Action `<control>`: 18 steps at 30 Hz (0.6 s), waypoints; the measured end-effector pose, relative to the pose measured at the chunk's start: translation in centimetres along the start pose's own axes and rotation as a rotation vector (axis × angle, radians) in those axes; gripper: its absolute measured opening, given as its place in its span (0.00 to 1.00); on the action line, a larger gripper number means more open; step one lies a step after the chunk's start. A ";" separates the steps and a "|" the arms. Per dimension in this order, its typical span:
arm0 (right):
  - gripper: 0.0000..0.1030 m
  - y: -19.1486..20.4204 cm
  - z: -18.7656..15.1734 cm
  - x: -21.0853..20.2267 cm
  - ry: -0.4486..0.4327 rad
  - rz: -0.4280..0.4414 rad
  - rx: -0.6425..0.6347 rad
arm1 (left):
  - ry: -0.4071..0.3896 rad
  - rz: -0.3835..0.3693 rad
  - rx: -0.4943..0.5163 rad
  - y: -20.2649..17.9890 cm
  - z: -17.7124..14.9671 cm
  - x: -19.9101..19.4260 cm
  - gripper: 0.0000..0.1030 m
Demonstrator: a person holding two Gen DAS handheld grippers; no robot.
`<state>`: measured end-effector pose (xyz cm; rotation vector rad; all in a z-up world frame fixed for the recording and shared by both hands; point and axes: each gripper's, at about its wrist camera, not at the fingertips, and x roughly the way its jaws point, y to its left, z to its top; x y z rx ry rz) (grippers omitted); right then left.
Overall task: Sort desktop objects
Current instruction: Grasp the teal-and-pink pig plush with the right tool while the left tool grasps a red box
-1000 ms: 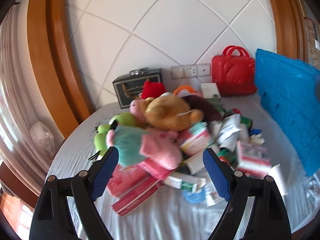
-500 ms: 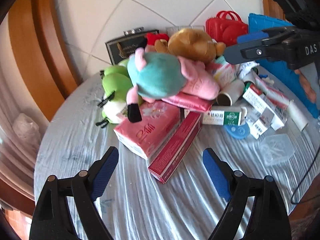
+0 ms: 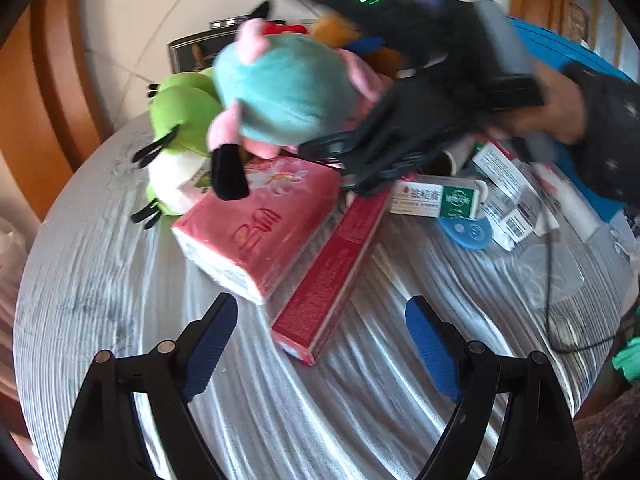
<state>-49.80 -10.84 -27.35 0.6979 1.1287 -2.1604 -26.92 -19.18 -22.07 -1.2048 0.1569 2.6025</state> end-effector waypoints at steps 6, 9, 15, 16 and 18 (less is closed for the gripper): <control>0.74 -3.1 0.7 0.3 0.014 0.060 0.177 | 0.041 -0.106 0.158 -1.4 0.1 2.3 0.84; 0.74 -7.0 -0.2 -0.7 0.012 0.145 0.385 | 0.071 -0.114 0.186 -1.6 0.8 3.7 0.84; 0.74 -10.1 -1.9 -2.1 -0.018 0.250 0.552 | 0.160 -0.140 0.130 -1.0 2.1 6.7 0.41; 0.74 -10.3 -1.9 -2.4 -0.025 0.263 0.576 | 0.167 -0.152 0.115 -0.9 2.1 6.5 0.32; 0.74 -10.7 -2.1 -3.4 -0.042 0.278 0.610 | 0.149 -0.138 0.108 -0.7 1.9 5.5 0.23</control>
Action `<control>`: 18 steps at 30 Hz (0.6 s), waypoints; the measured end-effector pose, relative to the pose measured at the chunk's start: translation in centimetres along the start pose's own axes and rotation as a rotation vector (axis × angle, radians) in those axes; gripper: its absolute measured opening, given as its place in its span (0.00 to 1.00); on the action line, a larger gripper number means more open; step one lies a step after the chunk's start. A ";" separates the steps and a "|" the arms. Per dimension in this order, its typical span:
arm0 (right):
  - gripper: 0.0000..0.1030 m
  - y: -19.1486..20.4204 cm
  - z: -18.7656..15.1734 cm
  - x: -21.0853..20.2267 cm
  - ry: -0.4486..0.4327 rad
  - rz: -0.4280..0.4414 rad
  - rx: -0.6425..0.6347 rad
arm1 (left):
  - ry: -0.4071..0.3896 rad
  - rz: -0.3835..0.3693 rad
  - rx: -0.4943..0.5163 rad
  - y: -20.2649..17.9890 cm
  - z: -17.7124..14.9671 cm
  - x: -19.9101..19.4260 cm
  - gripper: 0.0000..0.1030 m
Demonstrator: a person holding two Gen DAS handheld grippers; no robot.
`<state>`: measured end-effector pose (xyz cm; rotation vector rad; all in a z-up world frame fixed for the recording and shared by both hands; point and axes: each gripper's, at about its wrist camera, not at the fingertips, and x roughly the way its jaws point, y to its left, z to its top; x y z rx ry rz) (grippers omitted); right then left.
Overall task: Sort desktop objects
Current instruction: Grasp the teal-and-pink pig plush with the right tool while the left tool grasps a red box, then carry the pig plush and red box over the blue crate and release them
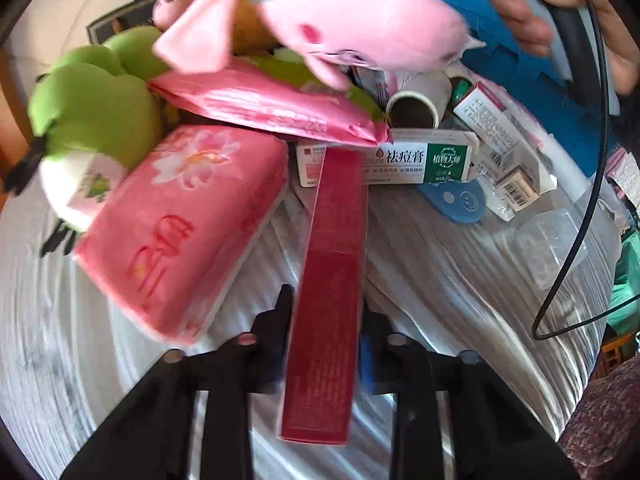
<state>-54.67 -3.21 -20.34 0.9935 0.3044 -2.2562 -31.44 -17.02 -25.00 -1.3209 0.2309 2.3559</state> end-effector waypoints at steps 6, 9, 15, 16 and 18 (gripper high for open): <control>0.74 0.3 0.3 -4.3 -0.072 0.047 0.093 | -0.053 0.079 -0.011 -1.0 -0.6 -3.5 0.23; 0.74 -0.1 0.2 -7.0 -0.106 0.073 0.162 | -0.115 0.095 -0.036 -1.3 -0.4 -7.1 0.23; 0.74 -1.9 -0.3 -13.9 -0.210 0.118 0.317 | -0.235 0.106 0.013 -3.1 3.3 -13.2 0.23; 0.74 -2.2 0.0 -15.4 -0.236 0.105 0.329 | -0.257 0.098 0.019 -3.3 4.3 -13.9 0.23; 0.74 -2.8 0.4 -18.1 -0.284 0.083 0.345 | -0.300 0.079 0.045 -3.9 6.0 -15.1 0.23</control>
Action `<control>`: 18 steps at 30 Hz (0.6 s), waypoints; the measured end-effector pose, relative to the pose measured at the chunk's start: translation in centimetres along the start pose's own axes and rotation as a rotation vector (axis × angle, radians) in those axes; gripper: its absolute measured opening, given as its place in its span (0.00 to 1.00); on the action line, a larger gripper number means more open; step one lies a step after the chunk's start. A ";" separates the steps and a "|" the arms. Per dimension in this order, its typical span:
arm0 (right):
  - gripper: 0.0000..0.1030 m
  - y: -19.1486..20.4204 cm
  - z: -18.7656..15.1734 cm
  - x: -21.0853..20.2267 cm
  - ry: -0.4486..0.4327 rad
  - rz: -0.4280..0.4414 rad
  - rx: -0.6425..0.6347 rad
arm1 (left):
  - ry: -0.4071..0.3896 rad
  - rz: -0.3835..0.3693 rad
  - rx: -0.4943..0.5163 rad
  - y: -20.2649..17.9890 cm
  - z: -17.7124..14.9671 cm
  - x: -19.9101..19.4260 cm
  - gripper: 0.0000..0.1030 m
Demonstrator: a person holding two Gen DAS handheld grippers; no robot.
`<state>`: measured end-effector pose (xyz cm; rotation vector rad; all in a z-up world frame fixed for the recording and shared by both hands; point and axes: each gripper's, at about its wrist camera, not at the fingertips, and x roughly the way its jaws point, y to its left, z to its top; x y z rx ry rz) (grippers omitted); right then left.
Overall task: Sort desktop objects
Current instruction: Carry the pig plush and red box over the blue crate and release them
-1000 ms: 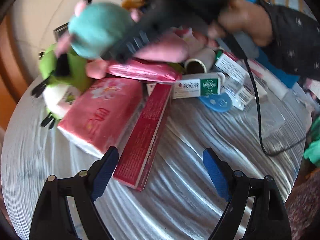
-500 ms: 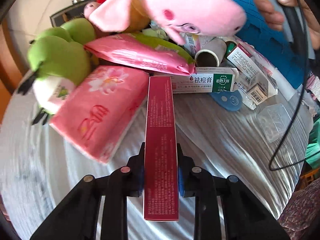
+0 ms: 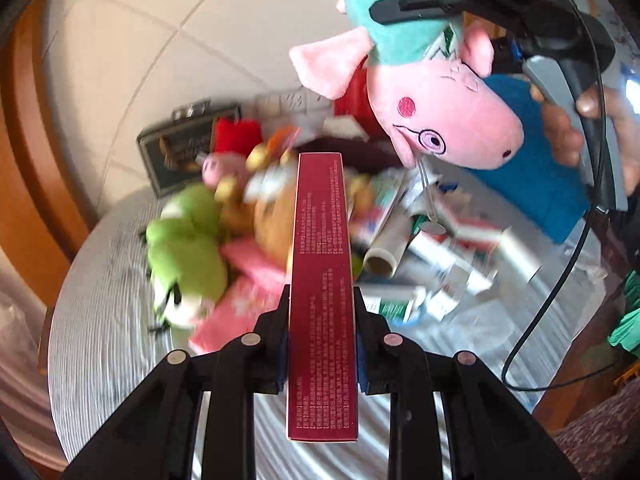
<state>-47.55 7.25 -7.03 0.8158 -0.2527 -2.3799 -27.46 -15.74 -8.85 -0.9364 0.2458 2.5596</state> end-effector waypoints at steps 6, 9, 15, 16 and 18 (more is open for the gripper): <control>0.74 -1.2 2.8 -9.7 -0.177 -0.065 0.057 | -0.133 -0.096 0.092 -3.6 7.1 -1.8 0.23; 0.74 -2.5 3.2 -15.4 -0.263 -0.116 0.098 | -0.193 -0.164 0.149 -7.0 10.7 -1.9 0.23; 0.74 -5.3 2.8 -27.7 -0.432 -0.295 0.141 | -0.304 -0.284 0.261 -16.5 17.8 -1.7 0.23; 0.74 -5.9 2.7 -30.0 -0.457 -0.336 0.142 | -0.319 -0.305 0.276 -18.4 19.0 -1.6 0.23; 0.74 -7.1 2.5 -33.9 -0.493 -0.401 0.146 | -0.341 -0.336 0.304 -22.2 21.4 -1.5 0.23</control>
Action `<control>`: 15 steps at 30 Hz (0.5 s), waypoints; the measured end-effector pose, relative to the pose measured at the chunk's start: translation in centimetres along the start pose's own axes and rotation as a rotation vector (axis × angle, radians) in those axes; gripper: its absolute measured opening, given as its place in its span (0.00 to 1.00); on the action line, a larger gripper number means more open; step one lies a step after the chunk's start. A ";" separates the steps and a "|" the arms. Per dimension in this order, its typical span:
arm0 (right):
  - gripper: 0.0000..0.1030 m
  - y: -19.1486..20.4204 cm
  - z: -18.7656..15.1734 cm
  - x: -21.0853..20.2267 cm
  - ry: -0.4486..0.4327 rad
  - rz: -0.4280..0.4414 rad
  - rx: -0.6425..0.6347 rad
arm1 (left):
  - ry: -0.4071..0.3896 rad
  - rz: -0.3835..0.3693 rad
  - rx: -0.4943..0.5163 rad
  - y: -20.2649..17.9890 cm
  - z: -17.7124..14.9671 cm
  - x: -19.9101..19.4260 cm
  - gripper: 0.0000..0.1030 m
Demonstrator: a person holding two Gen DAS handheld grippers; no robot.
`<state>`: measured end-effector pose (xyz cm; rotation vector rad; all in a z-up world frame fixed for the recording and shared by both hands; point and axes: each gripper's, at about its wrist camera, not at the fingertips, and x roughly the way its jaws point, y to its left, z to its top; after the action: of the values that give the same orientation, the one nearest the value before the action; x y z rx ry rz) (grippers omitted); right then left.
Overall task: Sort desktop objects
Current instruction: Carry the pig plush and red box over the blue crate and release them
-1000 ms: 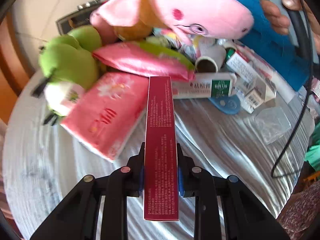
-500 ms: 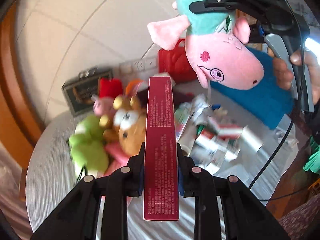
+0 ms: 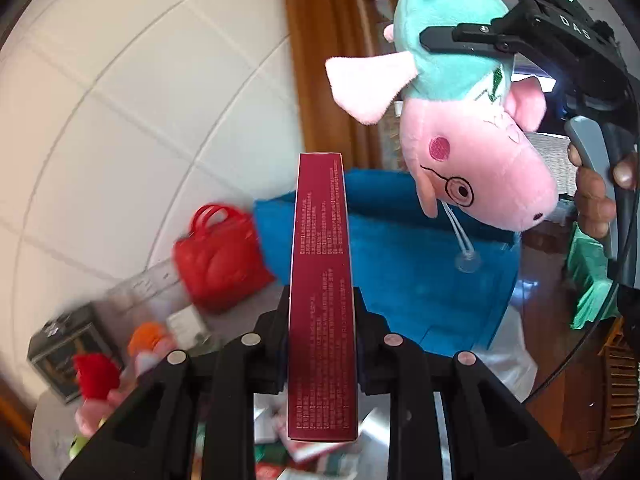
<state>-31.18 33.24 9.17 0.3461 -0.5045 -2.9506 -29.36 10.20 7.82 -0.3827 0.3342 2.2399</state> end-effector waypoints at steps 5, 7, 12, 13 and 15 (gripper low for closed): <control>0.74 -6.7 4.2 -5.3 -0.064 -0.118 -0.024 | -0.052 -0.068 0.007 -6.1 7.1 6.0 0.23; 0.74 -10.0 5.8 -6.3 -0.066 -0.150 -0.032 | -0.055 -0.077 0.009 -8.9 9.3 9.1 0.23; 0.74 -17.3 8.1 -9.4 -0.051 -0.201 0.004 | -0.040 -0.079 0.012 -14.8 13.2 15.7 0.23; 0.74 -19.0 8.2 -9.5 -0.039 -0.206 0.017 | -0.037 -0.076 0.015 -15.5 13.6 16.5 0.23; 0.74 -21.5 8.3 -9.5 -0.014 -0.210 0.035 | -0.024 -0.065 0.017 -16.8 14.3 18.0 0.23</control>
<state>-25.89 57.56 11.39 0.4061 -0.5547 -3.1518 -29.87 38.36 12.27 -0.3532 0.3235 2.1748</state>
